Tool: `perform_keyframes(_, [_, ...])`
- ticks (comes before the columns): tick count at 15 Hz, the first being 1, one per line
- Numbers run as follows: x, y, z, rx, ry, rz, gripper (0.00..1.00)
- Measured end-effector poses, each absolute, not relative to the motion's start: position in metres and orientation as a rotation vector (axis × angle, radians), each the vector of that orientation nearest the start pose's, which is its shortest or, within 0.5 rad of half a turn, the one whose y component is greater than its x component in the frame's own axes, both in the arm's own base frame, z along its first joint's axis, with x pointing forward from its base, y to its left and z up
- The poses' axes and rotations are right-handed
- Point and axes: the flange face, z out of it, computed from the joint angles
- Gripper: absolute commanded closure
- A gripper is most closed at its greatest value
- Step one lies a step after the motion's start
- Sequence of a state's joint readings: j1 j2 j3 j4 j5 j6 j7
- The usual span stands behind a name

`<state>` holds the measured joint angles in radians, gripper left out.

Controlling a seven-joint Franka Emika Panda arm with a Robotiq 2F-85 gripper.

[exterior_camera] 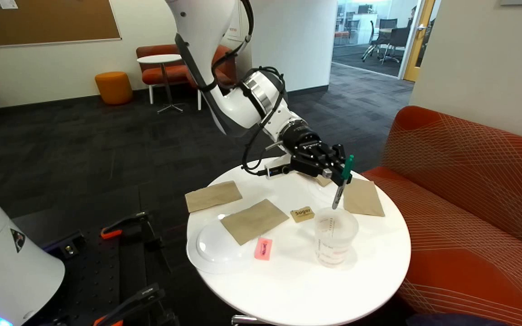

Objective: Put the marker in the cup

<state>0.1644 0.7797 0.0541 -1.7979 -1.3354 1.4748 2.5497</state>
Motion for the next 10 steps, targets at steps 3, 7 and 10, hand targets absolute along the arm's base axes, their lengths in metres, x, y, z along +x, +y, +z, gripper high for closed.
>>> perform_keyframes(3, [0.584, 0.013, 0.124, 1.259, -1.242, 1.089, 0.96])
perform_keyframes(7, [0.586, 0.01, 0.109, 1.258, -1.235, 1.079, 0.96])
perform_keyframes(10, [0.587, 0.009, 0.099, 1.258, -1.23, 1.07, 0.96])
